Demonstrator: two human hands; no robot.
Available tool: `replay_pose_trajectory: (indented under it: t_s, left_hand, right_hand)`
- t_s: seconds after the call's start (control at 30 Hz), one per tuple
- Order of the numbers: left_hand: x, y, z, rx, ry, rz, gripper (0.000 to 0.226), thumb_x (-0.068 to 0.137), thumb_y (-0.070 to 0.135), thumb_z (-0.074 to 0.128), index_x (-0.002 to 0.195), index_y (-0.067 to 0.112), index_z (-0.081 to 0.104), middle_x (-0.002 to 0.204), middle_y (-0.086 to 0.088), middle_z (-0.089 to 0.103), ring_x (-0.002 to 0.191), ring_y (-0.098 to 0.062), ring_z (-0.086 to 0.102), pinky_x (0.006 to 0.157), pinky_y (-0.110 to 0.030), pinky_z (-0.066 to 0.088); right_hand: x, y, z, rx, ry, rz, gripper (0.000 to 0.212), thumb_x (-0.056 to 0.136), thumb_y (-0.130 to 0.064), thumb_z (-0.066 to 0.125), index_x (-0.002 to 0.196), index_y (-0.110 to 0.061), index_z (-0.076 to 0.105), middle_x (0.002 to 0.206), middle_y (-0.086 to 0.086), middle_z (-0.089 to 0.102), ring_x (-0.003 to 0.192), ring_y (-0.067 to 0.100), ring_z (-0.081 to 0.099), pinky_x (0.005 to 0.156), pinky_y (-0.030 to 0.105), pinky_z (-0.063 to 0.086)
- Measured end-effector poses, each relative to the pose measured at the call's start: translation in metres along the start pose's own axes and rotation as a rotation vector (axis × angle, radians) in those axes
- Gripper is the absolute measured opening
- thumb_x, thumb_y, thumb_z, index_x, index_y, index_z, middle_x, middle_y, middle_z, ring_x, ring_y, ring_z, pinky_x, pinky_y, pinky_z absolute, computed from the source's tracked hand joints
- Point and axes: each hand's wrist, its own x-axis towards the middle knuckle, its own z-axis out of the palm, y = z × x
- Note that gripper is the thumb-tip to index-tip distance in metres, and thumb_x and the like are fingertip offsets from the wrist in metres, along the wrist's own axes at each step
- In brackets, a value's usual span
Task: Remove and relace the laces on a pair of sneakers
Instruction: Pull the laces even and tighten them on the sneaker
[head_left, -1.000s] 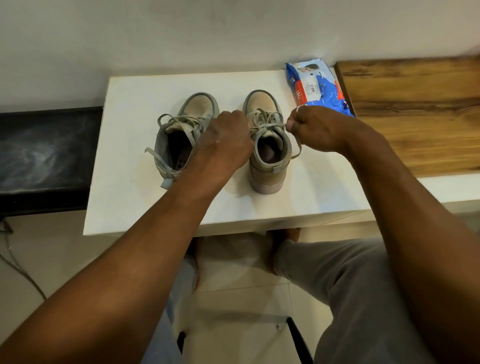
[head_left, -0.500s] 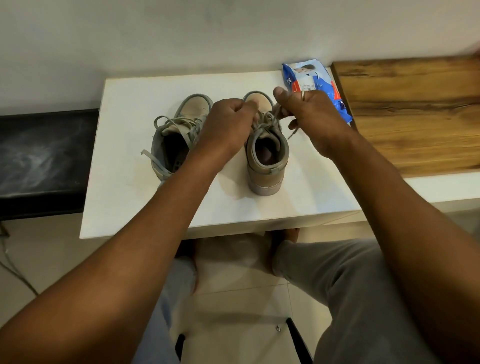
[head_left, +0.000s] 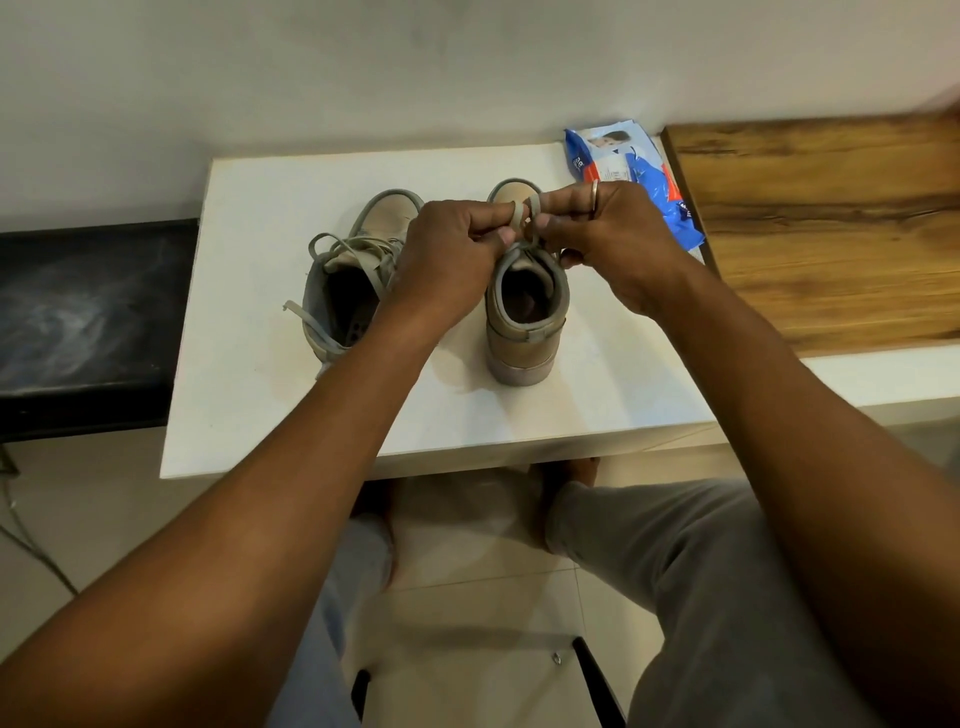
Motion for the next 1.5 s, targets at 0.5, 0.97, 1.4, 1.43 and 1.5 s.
replay_pose_trajectory:
  t_s: [0.5, 0.97, 1.4, 1.43, 1.5]
  left_hand:
    - [0.001, -0.005, 0.004, 0.171, 0.140, 0.163, 0.022, 0.074, 0.024, 0.078, 0.080, 0.020, 0.057, 0.065, 0.015, 0.057, 0.061, 0.000, 0.053, 0.055, -0.018, 0.041]
    - [0.004, -0.007, 0.000, 0.503, 0.109, 0.369, 0.030, 0.088, 0.045, 0.056, 0.106, 0.029, 0.074, 0.089, 0.001, 0.069, 0.085, -0.022, 0.060, 0.072, -0.044, 0.050]
    - [0.004, -0.001, -0.003, 0.391, 0.041, 0.062, 0.023, 0.090, 0.042, 0.060, 0.090, 0.022, 0.070, 0.085, 0.006, 0.068, 0.080, -0.014, 0.061, 0.071, -0.034, 0.052]
    - [0.004, -0.001, -0.003, 0.393, 0.036, 0.056, 0.023, 0.091, 0.043, 0.059, 0.090, 0.022, 0.069, 0.085, 0.007, 0.068, 0.081, -0.015, 0.061, 0.071, -0.033, 0.051]
    - [0.005, 0.000, -0.005, 0.411, 0.028, 0.049, 0.022, 0.091, 0.044, 0.059, 0.092, 0.024, 0.069, 0.085, 0.008, 0.066, 0.082, -0.015, 0.061, 0.069, -0.031, 0.049]
  right_hand:
    - [0.001, -0.007, 0.001, -0.198, -0.066, -0.098, 0.013, 0.092, -0.015, 0.066, 0.097, -0.019, 0.078, 0.088, 0.006, 0.075, 0.069, 0.005, 0.063, 0.072, 0.029, 0.057]
    - [-0.001, -0.011, -0.003, -0.203, -0.093, -0.187, 0.029, 0.089, -0.020, 0.072, 0.107, -0.004, 0.055, 0.083, 0.017, 0.072, 0.071, 0.021, 0.067, 0.063, 0.030, 0.055]
    - [-0.002, -0.015, 0.009, -0.603, -0.021, -0.388, 0.026, 0.085, -0.015, 0.068, 0.111, -0.016, 0.072, 0.094, 0.002, 0.070, 0.082, 0.011, 0.062, 0.077, 0.028, 0.054]
    - [-0.002, -0.017, 0.010, -0.641, -0.007, -0.405, 0.026, 0.086, -0.017, 0.068, 0.111, -0.015, 0.073, 0.096, 0.005, 0.071, 0.085, 0.014, 0.062, 0.079, 0.031, 0.054]
    - [-0.001, -0.019, 0.011, -0.696, -0.001, -0.426, 0.024, 0.087, -0.022, 0.067, 0.110, -0.016, 0.075, 0.096, 0.008, 0.071, 0.086, 0.020, 0.063, 0.081, 0.039, 0.054]
